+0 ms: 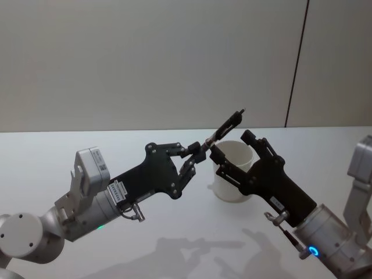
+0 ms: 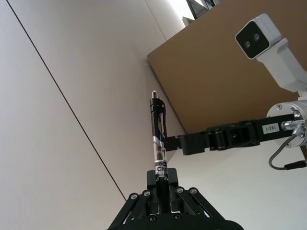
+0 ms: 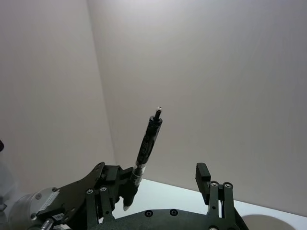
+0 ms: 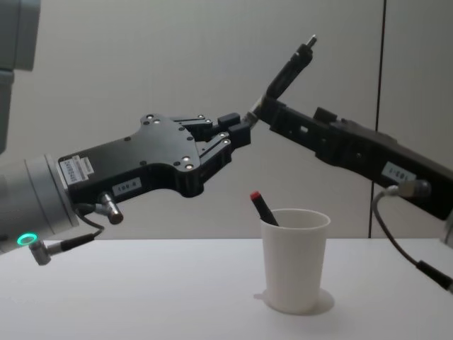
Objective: Place the pen into the pen holder.
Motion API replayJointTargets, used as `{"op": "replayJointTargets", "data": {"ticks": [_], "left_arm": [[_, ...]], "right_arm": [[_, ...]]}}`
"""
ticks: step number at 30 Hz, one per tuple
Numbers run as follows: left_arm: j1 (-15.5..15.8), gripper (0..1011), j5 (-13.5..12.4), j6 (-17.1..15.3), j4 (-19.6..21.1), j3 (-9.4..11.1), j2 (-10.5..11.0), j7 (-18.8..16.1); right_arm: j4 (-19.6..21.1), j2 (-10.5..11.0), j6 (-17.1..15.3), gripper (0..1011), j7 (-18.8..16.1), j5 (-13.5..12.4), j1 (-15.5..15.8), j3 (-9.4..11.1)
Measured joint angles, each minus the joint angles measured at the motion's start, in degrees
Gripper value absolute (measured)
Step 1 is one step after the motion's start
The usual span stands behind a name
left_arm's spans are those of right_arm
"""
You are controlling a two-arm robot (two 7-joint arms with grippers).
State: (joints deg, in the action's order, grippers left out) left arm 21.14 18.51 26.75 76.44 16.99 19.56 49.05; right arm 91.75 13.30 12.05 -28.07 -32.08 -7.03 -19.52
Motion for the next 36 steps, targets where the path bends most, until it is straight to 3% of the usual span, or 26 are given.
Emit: {"op": "replayJointTargets", "data": {"ticks": [11, 18, 25, 36], "left_arm": [[0.00, 138, 0.00, 0.00, 0.00, 0.00, 0.00, 0.00], [0.00, 138, 0.00, 0.00, 0.00, 0.00, 0.00, 0.00], [0.00, 138, 0.00, 0.00, 0.00, 0.00, 0.00, 0.00], [0.00, 138, 0.00, 0.00, 0.00, 0.00, 0.00, 0.00]], "right_arm": [[2.47, 1.25, 0.86, 1001, -0.10, -1.44, 1.65, 0.22], [3.03, 1.51, 1.04, 1002, -0.66, -3.93, 1.98, 0.47], [1.92, 0.90, 0.10, 1002, -1.60, -7.42, 0.83, 0.76], [-0.72, -0.74, -1.75, 1002, -2.78, -9.35, -1.56, 0.52]]}}
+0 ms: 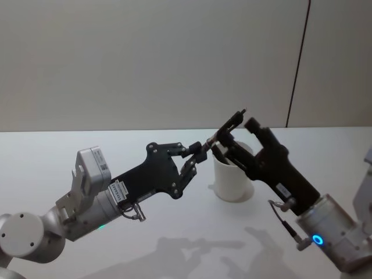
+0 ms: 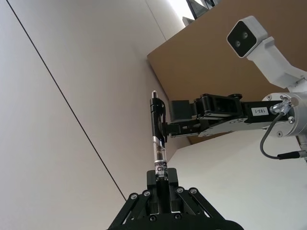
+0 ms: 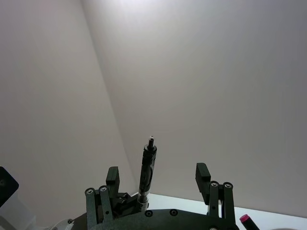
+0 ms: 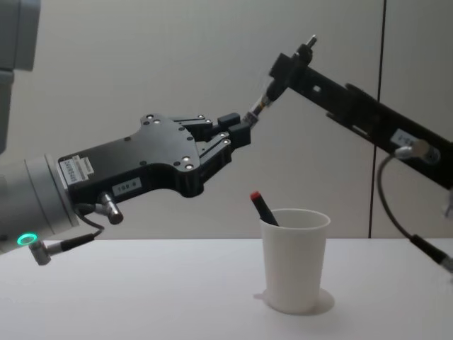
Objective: Place the pen into the pen holder.
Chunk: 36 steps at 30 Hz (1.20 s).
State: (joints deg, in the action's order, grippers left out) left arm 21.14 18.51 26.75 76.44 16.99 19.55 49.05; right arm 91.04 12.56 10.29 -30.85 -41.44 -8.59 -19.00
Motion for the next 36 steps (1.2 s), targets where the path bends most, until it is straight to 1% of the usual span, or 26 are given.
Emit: {"op": "replayJointTargets", "data": {"ticks": [5, 11, 21, 26, 27, 30, 32, 33, 34, 36], "left_arm": [[0.00, 138, 0.00, 0.00, 0.00, 0.00, 0.00, 0.00], [0.00, 138, 0.00, 0.00, 0.00, 0.00, 0.00, 0.00], [0.00, 138, 0.00, 0.00, 0.00, 0.00, 0.00, 0.00], [0.00, 138, 0.00, 0.00, 0.00, 0.00, 0.00, 0.00], [0.00, 138, 0.00, 0.00, 0.00, 0.00, 0.00, 0.00], [0.00, 138, 0.00, 0.00, 0.00, 0.00, 0.00, 0.00], [0.00, 138, 0.00, 0.00, 0.00, 0.00, 0.00, 0.00], [0.00, 138, 0.00, 0.00, 0.00, 0.00, 0.00, 0.00], [0.00, 138, 0.00, 0.00, 0.00, 0.00, 0.00, 0.00], [0.00, 138, 0.00, 0.00, 0.00, 0.00, 0.00, 0.00]], "right_arm": [[-1.07, -0.90, -1.04, 1002, -0.60, -0.02, -1.08, -0.46], [-1.94, -1.82, -2.17, 1001, -1.13, 0.57, -2.07, -1.11], [-2.67, -2.82, -3.07, 990, -1.18, 1.47, -3.01, -1.90], [-2.61, -2.98, -3.03, 883, -1.07, 1.76, -3.09, -2.14], [-2.44, -2.98, -2.90, 837, -0.95, 1.84, -3.07, -2.19], [-1.95, -2.92, -2.60, 788, -0.67, 1.89, -2.85, -2.28], [-1.67, -2.85, -2.39, 708, -0.51, 1.92, -2.70, -2.31], [-1.37, -2.73, -2.20, 687, -0.36, 1.93, -2.52, -2.32], [-1.22, -2.67, -2.08, 626, -0.27, 1.93, -2.43, -2.32], [-0.90, -2.53, -1.86, 591, -0.14, 1.93, -2.22, -2.33]]}}
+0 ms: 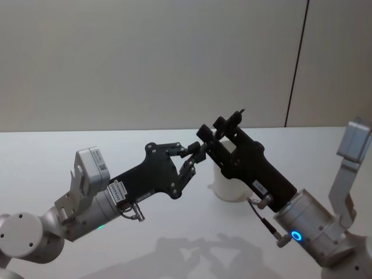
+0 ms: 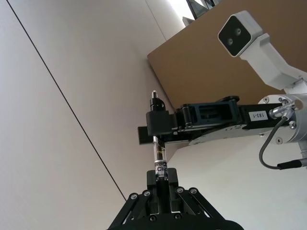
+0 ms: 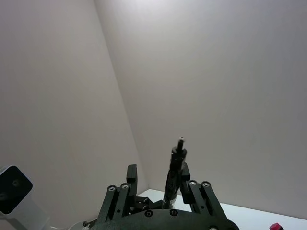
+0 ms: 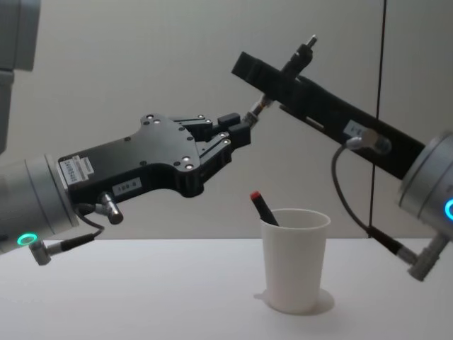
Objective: Place the pen into the pen holder.
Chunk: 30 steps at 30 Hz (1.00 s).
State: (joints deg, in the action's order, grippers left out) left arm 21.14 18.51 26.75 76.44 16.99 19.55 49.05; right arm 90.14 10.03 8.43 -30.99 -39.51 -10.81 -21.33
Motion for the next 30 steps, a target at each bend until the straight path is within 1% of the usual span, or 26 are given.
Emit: {"op": "replayJointTargets", "data": {"ticks": [1, 2, 3, 4, 5, 6, 8, 9, 11, 13, 14, 30], "left_arm": [[0.00, 138, 0.00, 0.00, 0.00, 0.00, 0.00, 0.00], [0.00, 138, 0.00, 0.00, 0.00, 0.00, 0.00, 0.00], [0.00, 138, 0.00, 0.00, 0.00, 0.00, 0.00, 0.00], [0.00, 138, 0.00, 0.00, 0.00, 0.00, 0.00, 0.00], [0.00, 138, 0.00, 0.00, 0.00, 0.00, 0.00, 0.00], [0.00, 138, 0.00, 0.00, 0.00, 0.00, 0.00, 0.00], [0.00, 138, 0.00, 0.00, 0.00, 0.00, 0.00, 0.00], [0.00, 138, 0.00, 0.01, 0.00, 0.00, 0.00, 0.00], [0.00, 138, 0.00, 0.00, 0.00, 0.00, 0.00, 0.00], [0.00, 138, 0.01, 0.05, 0.01, 0.00, 0.00, 0.04], [0.00, 138, 0.02, 0.07, 0.02, 0.00, 0.00, 0.06], [0.01, 138, 0.13, 0.11, 0.11, 0.00, 0.00, 0.09]], "right_arm": [[0.22, 0.11, 0.10, 565, 0.09, 0.00, 0.15, 0.00], [0.56, 0.28, 0.35, 505, 0.27, 0.00, 0.38, 0.00], [0.80, 0.37, 0.44, 485, 0.37, 0.00, 0.54, 0.00], [1.13, 0.54, 0.62, 422, 0.51, -0.03, 0.76, 0.01], [1.30, 0.63, 0.72, 401, 0.60, -0.05, 0.87, 0.02], [1.51, 0.74, 0.83, 401, 0.70, -0.08, 1.02, 0.04], [1.93, 0.98, 1.10, 304, 0.91, -0.15, 1.32, 0.07], [2.05, 1.05, 1.22, 304, 0.98, -0.20, 1.41, 0.09], [2.47, 1.29, 1.44, 223, 1.19, -0.29, 1.70, 0.14], [2.67, 1.42, 1.59, 191, 1.40, -0.35, 1.86, 0.18], [2.75, 1.50, 1.63, 140, 1.46, -0.36, 1.94, 0.20], [4.20, 2.26, 2.73, 134, 2.27, -0.70, 3.05, 0.21]]}}
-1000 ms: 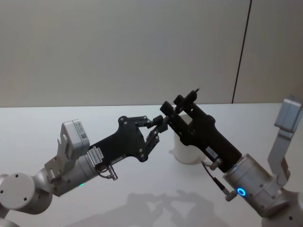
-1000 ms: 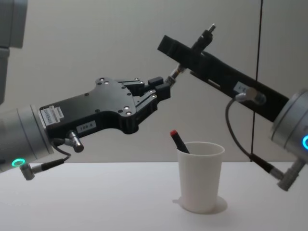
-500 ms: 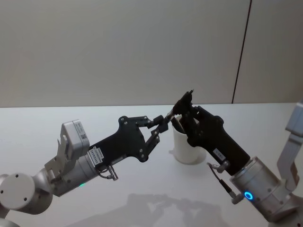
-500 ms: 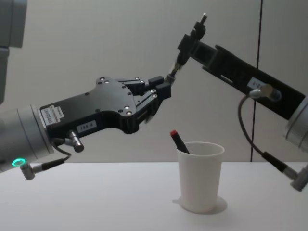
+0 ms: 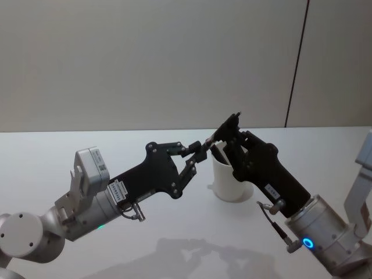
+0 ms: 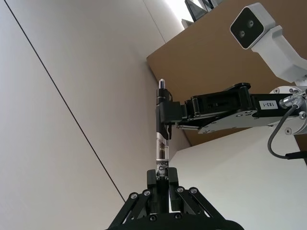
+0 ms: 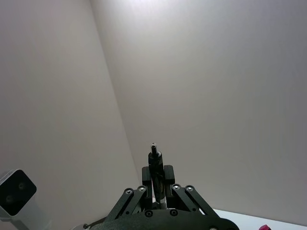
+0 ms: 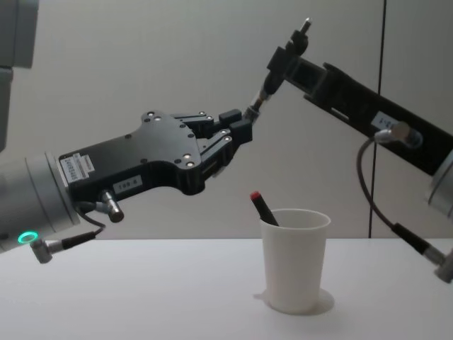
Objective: Place the pen into the pen holder.
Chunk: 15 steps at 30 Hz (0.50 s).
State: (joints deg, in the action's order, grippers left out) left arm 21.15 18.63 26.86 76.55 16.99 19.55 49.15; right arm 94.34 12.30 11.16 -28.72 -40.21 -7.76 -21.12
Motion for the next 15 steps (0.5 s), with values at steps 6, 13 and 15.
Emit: {"op": "replayJointTargets", "data": {"ticks": [6, 13, 15], "left_arm": [[0.00, 138, -0.04, -0.04, -0.06, -0.01, 0.01, 0.00], [-0.01, 138, -0.12, -0.13, -0.14, -0.01, 0.01, -0.07], [-0.01, 138, -0.13, -0.15, -0.14, -0.02, 0.01, -0.10]], "right_arm": [[0.18, 0.06, 0.33, 134, 0.24, -0.03, 0.13, 0.00], [0.22, 0.07, 0.68, 134, 0.41, -0.05, 0.15, 0.00], [0.23, 0.04, 0.79, 134, 0.46, -0.06, 0.14, 0.00]]}}
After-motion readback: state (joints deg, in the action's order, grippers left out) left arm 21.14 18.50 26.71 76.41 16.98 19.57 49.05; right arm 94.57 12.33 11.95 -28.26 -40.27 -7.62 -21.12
